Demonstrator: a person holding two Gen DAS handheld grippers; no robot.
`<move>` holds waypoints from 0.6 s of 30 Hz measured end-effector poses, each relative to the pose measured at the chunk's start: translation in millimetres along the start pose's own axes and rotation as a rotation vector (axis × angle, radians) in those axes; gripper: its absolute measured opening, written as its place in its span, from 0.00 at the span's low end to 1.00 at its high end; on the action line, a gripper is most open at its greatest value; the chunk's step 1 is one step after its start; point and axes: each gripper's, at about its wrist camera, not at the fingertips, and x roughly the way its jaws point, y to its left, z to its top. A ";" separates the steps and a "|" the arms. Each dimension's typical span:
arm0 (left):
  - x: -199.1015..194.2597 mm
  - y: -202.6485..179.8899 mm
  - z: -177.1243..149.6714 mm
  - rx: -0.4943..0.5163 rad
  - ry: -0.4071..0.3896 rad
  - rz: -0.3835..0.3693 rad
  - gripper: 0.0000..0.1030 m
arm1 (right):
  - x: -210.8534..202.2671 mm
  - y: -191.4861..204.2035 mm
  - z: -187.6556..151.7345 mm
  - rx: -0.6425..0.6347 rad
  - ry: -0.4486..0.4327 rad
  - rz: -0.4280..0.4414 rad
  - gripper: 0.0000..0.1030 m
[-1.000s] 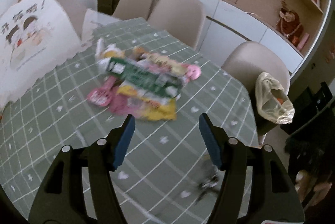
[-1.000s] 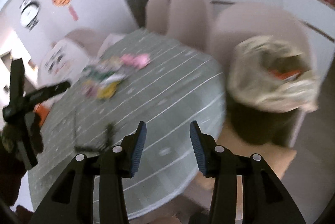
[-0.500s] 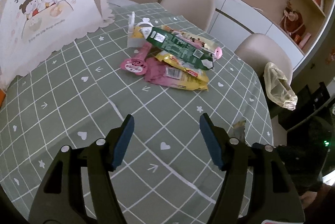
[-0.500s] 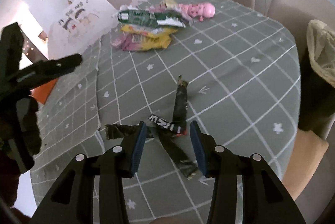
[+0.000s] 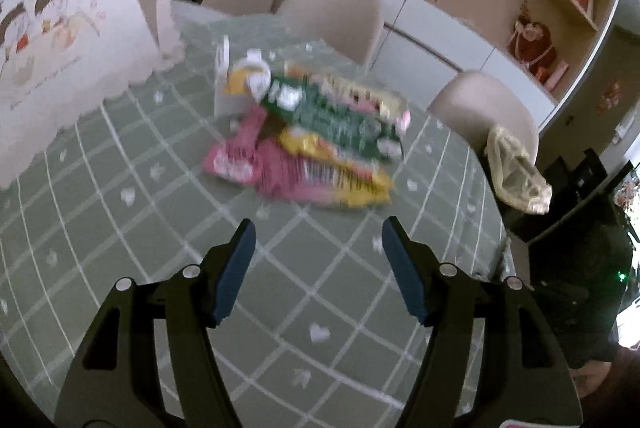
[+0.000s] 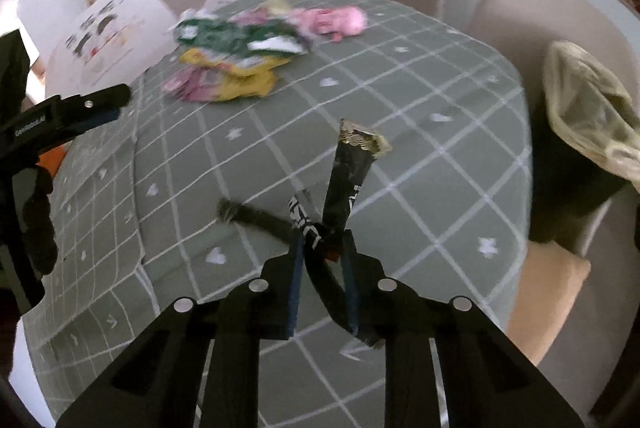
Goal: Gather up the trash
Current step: 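Grasp the black chocolate bars with the right tool while the left tool grasps the green drink carton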
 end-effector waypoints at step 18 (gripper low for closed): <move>93.4 18.8 86.5 -0.334 -0.011 0.019 0.60 | -21.2 -17.4 3.7 0.113 -0.048 -0.068 0.17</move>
